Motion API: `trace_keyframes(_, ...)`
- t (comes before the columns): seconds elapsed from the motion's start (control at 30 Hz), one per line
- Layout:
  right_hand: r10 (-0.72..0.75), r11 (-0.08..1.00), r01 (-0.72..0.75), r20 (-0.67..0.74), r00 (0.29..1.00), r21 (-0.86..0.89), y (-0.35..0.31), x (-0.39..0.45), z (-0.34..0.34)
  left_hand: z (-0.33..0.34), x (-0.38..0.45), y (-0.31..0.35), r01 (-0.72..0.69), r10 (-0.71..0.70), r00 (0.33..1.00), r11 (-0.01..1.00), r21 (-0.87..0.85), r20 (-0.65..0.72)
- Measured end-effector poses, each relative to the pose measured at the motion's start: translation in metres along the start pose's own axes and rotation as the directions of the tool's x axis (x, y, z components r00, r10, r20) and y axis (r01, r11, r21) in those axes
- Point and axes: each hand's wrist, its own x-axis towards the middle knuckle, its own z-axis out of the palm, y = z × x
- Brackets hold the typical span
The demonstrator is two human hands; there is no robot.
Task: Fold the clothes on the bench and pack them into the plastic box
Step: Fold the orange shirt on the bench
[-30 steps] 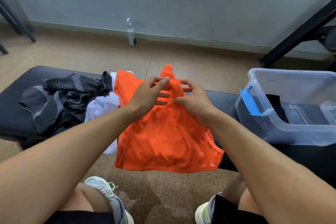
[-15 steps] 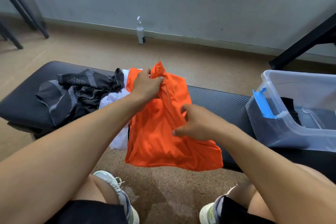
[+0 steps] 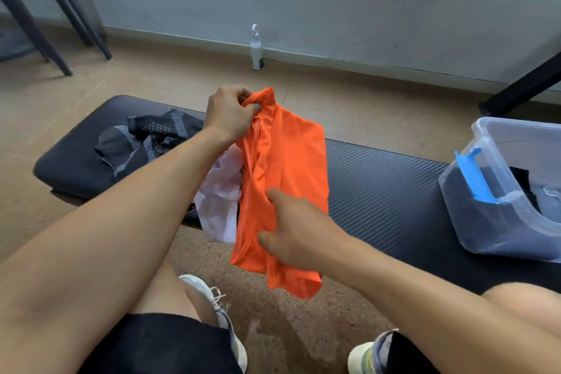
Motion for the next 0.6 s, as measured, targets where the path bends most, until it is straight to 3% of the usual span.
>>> trace_keyframes(0.2, -0.058, 0.998, 0.058, 0.017, 0.998, 0.020, -0.012, 0.006, 0.026, -0.006, 0.004, -0.016, 0.021, -0.021, 0.999, 0.999, 0.028, -0.034)
trace_keyframes(0.3, -0.012, 0.998, 0.013, -0.008, 1.000, 0.069, -0.010, 0.008, 0.016, -0.012, 0.003, -0.020, -0.014, 0.016, 0.997, 1.000, 0.019, -0.080)
trace_keyframes(0.37, 0.079, 0.997, -0.078, -0.108, 0.991, 0.016, 0.006, 0.020, -0.002, -0.015, 0.000, -0.020, -0.091, 0.100, 0.989, 0.993, 0.080, -0.113)
trace_keyframes(0.47, 0.311, 0.950, -0.299, -0.274, 0.910, 0.085, 0.046, 0.043, -0.029, -0.014, -0.009, -0.021, -0.190, 0.193, 0.981, 0.971, 0.148, -0.011)
trace_keyframes(0.6, 0.480, 0.838, -0.394, -0.165, 0.862, 0.378, 0.077, 0.057, -0.037, -0.004, -0.020, -0.024, -0.228, 0.200, 0.967, 0.954, 0.193, 0.156)
